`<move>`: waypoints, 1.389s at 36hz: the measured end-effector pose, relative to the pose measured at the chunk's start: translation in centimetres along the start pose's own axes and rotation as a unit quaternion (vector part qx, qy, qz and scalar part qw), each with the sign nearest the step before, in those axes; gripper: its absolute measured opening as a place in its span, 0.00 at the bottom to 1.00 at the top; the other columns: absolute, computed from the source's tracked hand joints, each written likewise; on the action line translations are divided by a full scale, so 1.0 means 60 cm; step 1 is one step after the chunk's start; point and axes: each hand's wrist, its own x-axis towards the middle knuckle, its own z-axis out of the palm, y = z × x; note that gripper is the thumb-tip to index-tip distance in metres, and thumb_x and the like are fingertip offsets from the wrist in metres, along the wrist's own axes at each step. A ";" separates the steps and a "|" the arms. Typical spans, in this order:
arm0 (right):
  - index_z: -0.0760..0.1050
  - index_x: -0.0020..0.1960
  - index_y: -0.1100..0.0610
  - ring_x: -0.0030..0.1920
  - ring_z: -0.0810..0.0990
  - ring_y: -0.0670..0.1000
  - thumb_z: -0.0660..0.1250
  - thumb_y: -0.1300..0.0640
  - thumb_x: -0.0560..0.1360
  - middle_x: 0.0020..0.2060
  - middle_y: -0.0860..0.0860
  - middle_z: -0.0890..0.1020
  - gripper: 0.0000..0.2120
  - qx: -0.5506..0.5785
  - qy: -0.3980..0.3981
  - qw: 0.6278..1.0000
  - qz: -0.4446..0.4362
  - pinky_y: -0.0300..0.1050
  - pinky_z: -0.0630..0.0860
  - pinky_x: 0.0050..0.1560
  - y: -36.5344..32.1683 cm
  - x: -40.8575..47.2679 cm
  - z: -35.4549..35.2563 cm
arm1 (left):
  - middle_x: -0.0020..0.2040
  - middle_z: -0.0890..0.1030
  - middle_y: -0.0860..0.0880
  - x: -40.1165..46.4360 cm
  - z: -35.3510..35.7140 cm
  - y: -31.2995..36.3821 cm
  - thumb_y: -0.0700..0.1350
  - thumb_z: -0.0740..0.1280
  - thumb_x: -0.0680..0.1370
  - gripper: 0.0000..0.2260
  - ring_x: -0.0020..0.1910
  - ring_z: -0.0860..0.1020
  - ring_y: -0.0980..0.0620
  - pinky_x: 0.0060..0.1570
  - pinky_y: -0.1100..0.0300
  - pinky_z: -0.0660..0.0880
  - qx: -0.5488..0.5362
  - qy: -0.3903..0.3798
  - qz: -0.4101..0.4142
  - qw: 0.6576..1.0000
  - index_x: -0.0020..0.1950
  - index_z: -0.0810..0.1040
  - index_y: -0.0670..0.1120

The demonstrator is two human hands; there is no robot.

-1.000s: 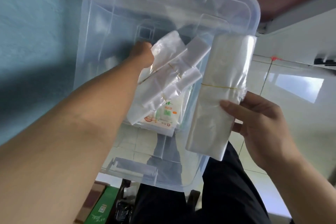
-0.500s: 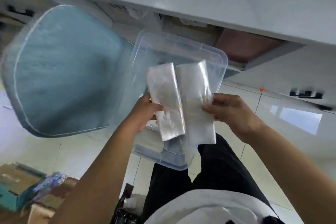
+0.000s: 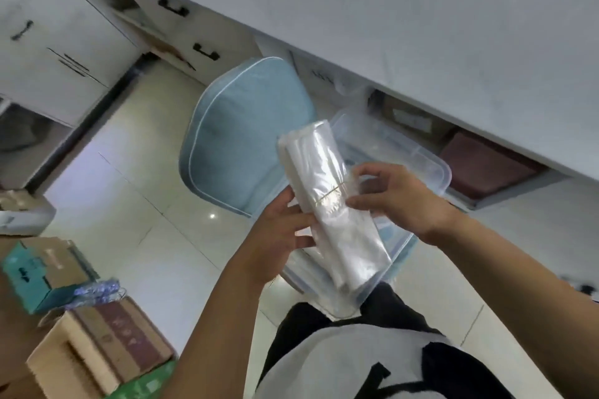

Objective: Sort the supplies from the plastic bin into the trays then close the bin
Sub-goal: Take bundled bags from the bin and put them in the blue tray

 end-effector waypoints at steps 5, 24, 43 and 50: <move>0.77 0.52 0.57 0.35 0.83 0.55 0.75 0.68 0.70 0.40 0.64 0.84 0.14 0.021 0.070 0.996 -0.050 0.41 0.79 0.34 -0.021 -0.067 0.051 | 0.67 0.79 0.45 -0.054 -0.011 0.007 0.45 0.69 0.75 0.22 0.65 0.78 0.39 0.59 0.37 0.76 -0.021 -0.074 0.032 0.997 0.69 0.75 0.59; 0.81 0.60 0.45 0.51 0.85 0.52 0.79 0.50 0.67 0.53 0.48 0.85 0.22 -0.005 0.245 0.965 0.088 0.56 0.81 0.57 0.079 -0.383 0.186 | 0.60 0.82 0.42 -0.159 0.037 -0.103 0.48 0.75 0.73 0.20 0.57 0.82 0.40 0.47 0.47 0.80 -0.046 -0.239 -0.002 0.970 0.64 0.78 0.51; 0.84 0.53 0.56 0.47 0.86 0.55 0.76 0.59 0.71 0.46 0.56 0.87 0.11 0.141 0.314 0.935 -0.082 0.43 0.79 0.43 0.162 -0.538 0.062 | 0.58 0.84 0.42 -0.209 0.288 -0.079 0.43 0.76 0.72 0.20 0.57 0.83 0.41 0.50 0.51 0.81 0.044 -0.262 0.072 0.961 0.62 0.79 0.56; 0.78 0.38 0.46 0.28 0.73 0.43 0.73 0.55 0.73 0.28 0.46 0.78 0.07 -0.094 0.447 0.887 -0.064 0.36 0.69 0.31 0.217 -0.685 -0.104 | 0.64 0.80 0.43 -0.206 0.486 -0.097 0.44 0.80 0.66 0.40 0.65 0.78 0.44 0.57 0.55 0.79 0.100 -0.279 0.101 0.950 0.73 0.67 0.59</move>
